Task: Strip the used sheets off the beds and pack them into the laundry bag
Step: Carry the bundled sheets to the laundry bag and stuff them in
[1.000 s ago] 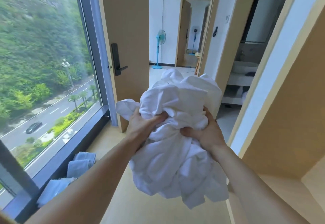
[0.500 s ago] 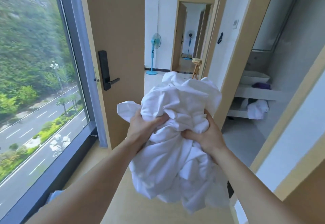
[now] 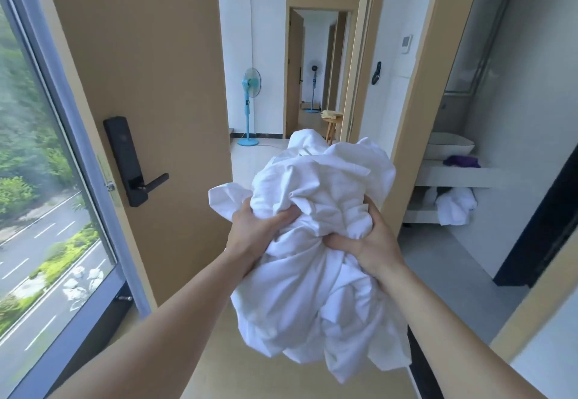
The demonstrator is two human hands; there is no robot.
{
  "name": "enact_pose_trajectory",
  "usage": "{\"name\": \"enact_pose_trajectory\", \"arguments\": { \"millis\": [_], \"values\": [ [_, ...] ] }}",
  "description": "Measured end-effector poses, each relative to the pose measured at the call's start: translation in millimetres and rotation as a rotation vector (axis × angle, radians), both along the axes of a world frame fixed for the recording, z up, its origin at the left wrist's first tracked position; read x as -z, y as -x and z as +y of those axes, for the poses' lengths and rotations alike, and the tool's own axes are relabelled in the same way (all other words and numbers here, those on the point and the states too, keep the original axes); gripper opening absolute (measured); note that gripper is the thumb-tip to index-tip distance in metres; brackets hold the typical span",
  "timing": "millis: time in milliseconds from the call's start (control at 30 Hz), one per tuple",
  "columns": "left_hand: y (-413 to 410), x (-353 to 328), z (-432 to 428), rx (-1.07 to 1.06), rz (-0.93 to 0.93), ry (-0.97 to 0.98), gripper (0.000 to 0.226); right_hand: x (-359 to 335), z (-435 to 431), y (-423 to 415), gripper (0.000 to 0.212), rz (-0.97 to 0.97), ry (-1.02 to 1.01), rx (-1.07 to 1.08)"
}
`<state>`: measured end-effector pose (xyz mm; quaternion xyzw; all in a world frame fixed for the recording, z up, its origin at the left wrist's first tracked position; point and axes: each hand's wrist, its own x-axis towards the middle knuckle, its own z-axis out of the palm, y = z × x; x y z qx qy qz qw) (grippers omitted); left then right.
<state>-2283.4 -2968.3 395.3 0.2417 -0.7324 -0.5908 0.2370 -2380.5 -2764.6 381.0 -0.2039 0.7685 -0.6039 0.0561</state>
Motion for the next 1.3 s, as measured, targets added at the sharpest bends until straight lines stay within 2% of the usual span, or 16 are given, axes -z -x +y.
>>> {"name": "enact_pose_trajectory", "arguments": {
  "millis": [467,667,800,1033,1300],
  "values": [
    [225.2,-7.6,-123.1,-0.060,0.035,-0.013,0.076,2.6,-132.9,245.6,0.128,0.009,-0.025,-0.040],
    [330.0,-2.8,-198.2,-0.013,0.058,-0.021,0.075,4.0,-201.7,341.2,0.119,0.003,-0.006,-0.003],
    [398.8,-6.5,-236.5,0.043,0.055,-0.028,0.072,6.2,-239.0,403.9,0.126,0.000,-0.036,0.061],
    [522.2,9.7,-278.6,0.099,0.020,-0.049,0.054,32.3,-279.0,516.0,0.128,-0.015,-0.048,0.139],
    [659.3,42.4,-321.0,0.059,-0.046,-0.050,0.040,68.7,-328.2,662.1,0.119,-0.024,-0.032,0.065]
  ]
}}
